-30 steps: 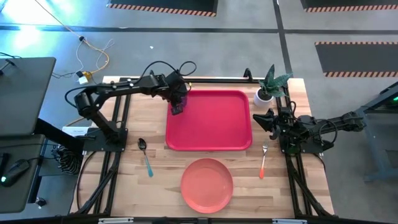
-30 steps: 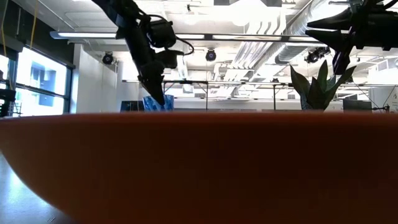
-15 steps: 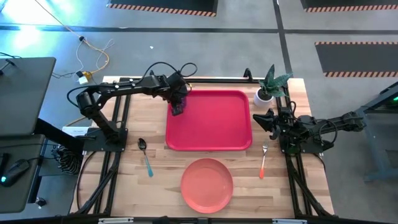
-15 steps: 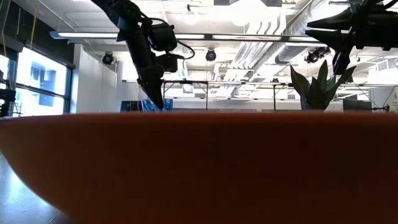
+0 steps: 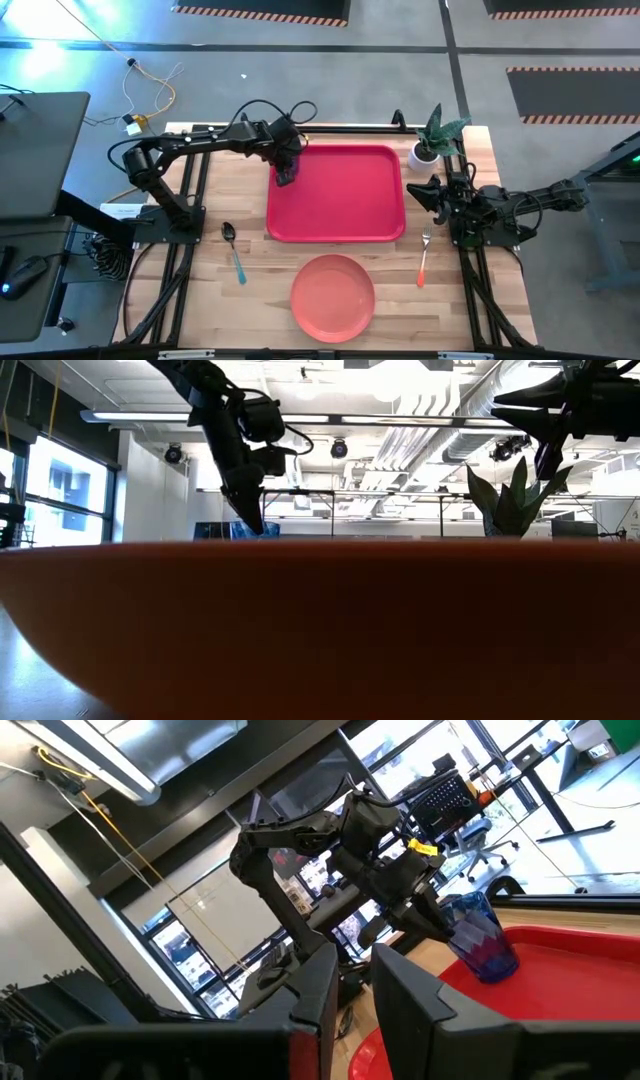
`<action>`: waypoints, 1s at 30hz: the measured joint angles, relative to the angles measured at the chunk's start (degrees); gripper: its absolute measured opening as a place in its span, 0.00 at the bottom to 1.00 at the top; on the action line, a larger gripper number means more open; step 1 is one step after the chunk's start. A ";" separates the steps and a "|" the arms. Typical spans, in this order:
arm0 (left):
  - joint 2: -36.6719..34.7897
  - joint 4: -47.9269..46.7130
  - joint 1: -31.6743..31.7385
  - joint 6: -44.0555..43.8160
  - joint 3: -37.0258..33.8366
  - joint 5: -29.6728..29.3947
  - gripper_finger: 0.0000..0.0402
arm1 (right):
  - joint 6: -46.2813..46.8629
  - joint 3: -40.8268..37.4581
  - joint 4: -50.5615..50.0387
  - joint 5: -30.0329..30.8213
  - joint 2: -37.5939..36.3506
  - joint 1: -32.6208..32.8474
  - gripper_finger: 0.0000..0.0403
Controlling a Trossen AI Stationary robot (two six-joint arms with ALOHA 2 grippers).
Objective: Pick and place plate/cup/fork/spoon on tray
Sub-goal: Put the blue cup on the red serving tray, then put the orange fork on the red serving tray to the right
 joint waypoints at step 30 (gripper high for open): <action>-19.74 -0.02 -1.55 -13.12 0.07 0.38 0.16 | 2.01 3.92 15.13 -5.60 -0.01 0.00 0.14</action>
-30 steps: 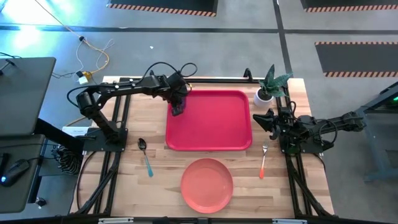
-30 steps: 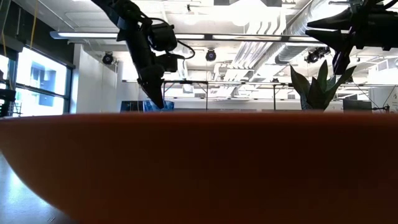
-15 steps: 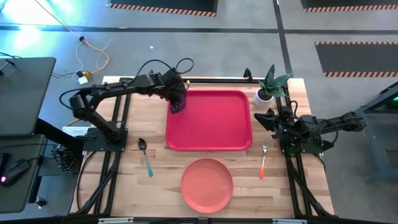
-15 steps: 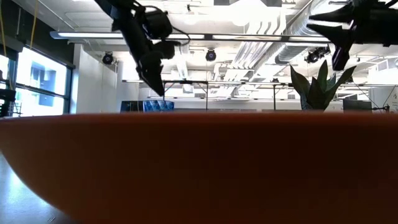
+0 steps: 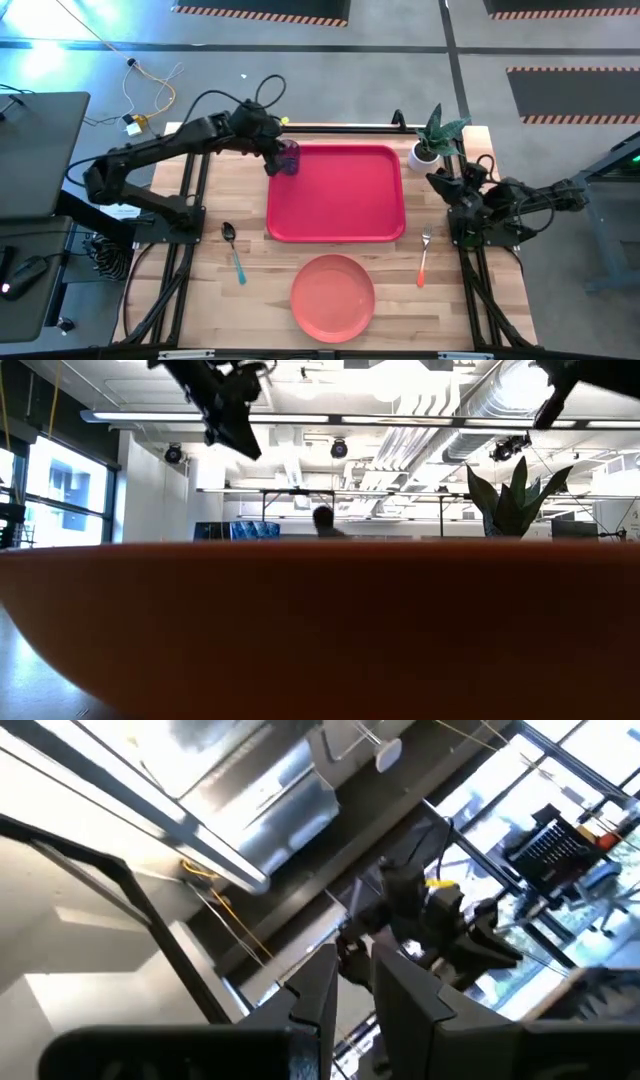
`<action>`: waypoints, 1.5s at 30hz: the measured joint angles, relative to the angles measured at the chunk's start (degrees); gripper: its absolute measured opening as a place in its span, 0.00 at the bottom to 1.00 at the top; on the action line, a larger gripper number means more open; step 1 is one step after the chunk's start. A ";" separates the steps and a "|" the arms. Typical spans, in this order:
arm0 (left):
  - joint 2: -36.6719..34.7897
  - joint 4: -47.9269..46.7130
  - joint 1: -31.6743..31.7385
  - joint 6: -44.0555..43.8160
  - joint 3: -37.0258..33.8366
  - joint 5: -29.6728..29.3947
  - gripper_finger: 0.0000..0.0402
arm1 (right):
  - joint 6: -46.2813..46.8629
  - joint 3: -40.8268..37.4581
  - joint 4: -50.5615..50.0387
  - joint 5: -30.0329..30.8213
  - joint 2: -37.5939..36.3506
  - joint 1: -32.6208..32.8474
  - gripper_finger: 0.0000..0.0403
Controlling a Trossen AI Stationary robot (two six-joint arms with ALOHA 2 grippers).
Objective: Pick and place plate/cup/fork/spoon on tray
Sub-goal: Put the orange fork on the red serving tray to the right
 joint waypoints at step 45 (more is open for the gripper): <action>-2.84 -0.07 -0.52 0.80 0.00 -0.06 0.16 | 65.03 36.12 -92.86 -26.97 38.56 0.05 0.14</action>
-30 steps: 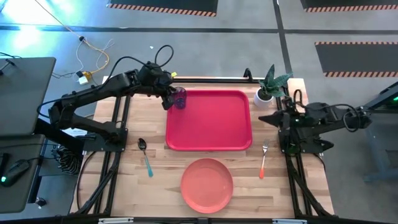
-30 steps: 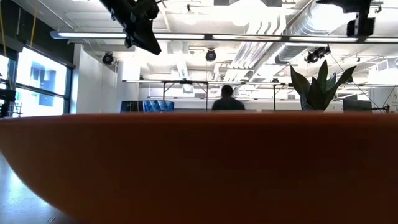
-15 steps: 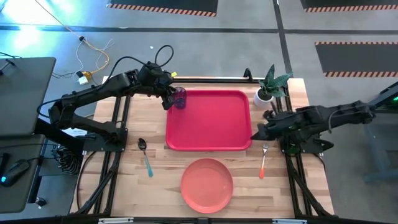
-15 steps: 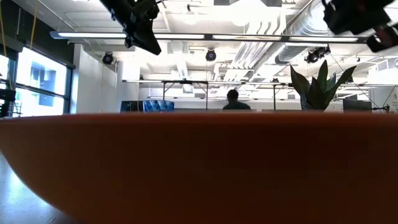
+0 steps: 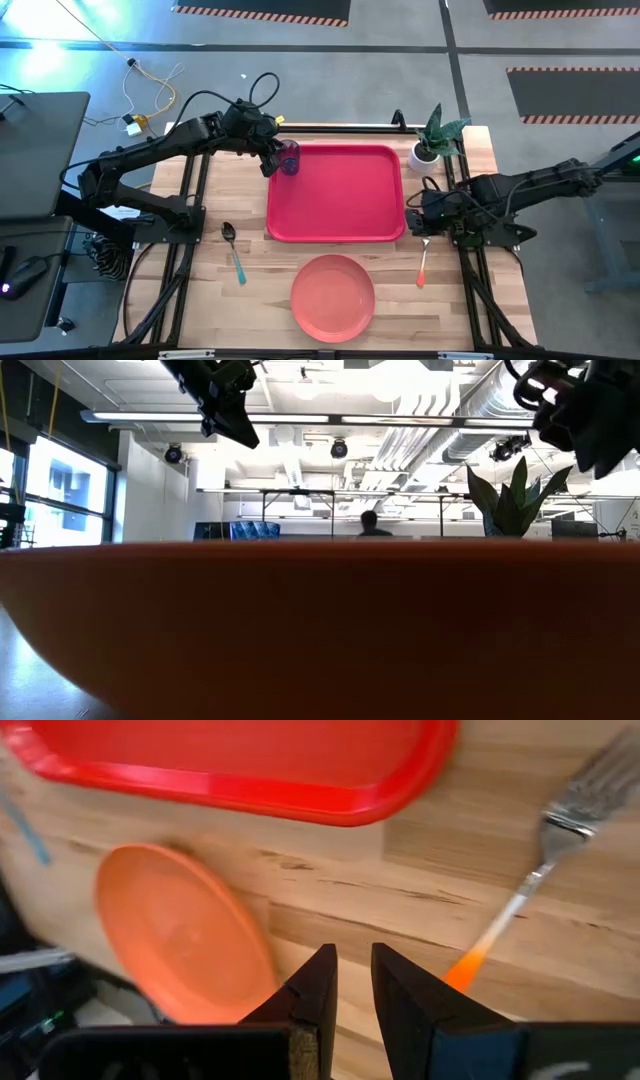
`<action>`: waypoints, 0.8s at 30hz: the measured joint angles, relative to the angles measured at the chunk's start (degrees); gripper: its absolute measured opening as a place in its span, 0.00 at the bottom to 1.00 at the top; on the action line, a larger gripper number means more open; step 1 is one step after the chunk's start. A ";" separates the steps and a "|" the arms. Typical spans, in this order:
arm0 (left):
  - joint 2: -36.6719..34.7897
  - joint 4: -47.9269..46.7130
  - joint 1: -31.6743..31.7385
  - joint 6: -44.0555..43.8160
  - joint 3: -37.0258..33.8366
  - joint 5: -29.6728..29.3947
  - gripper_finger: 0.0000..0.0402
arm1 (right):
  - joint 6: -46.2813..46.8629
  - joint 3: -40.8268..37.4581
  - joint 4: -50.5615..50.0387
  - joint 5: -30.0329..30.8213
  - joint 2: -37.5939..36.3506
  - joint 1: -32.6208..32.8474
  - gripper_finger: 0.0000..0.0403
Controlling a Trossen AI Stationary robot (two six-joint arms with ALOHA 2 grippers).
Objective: Pick and place plate/cup/fork/spoon on tray
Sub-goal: Put the orange fork on the red serving tray to the right
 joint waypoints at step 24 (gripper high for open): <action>0.00 -0.02 0.00 1.88 -0.02 0.00 0.16 | 12.58 0.00 -6.81 -0.94 13.89 11.67 0.15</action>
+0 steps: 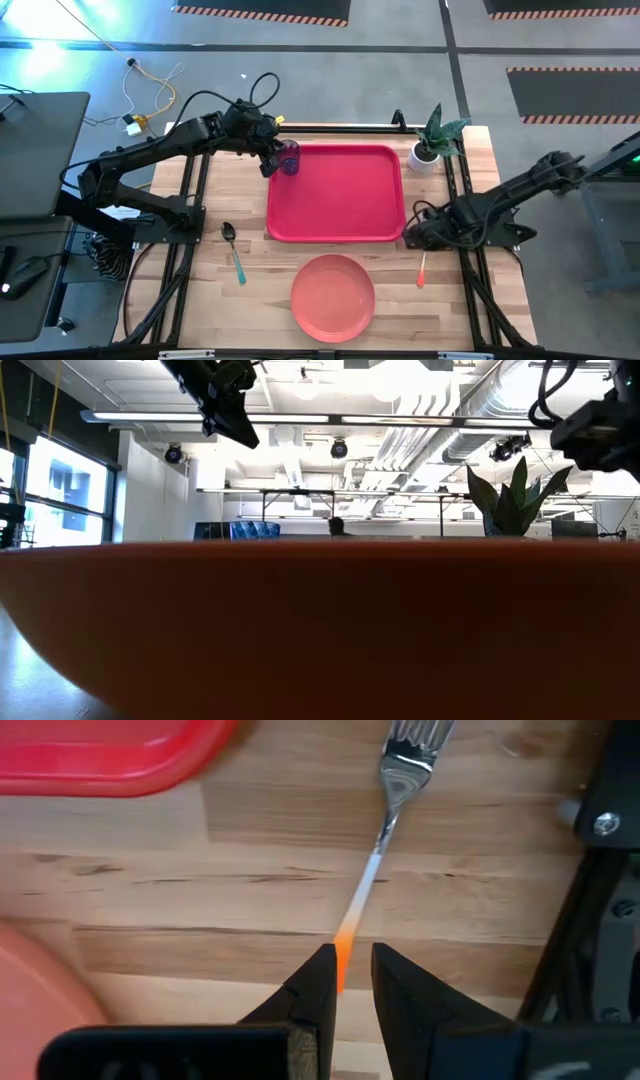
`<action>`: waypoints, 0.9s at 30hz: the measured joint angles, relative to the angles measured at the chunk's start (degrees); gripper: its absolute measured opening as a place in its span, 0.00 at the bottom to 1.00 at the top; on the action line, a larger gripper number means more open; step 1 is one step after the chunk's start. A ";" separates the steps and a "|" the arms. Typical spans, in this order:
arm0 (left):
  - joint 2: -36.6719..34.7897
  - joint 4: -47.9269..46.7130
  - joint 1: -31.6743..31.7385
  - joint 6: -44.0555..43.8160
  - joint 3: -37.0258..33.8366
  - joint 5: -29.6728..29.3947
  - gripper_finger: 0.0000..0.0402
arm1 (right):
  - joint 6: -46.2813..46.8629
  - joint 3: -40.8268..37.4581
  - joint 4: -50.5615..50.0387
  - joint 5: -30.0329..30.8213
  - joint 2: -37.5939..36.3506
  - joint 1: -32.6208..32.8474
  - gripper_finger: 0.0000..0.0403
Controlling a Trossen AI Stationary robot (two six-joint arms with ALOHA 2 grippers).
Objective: Pick and place plate/cup/fork/spoon on tray
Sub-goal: Put the orange fork on the red serving tray to the right
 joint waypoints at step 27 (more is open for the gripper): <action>0.00 0.03 0.02 -0.02 0.00 0.00 0.16 | 1.46 0.00 0.80 3.53 16.28 0.80 0.33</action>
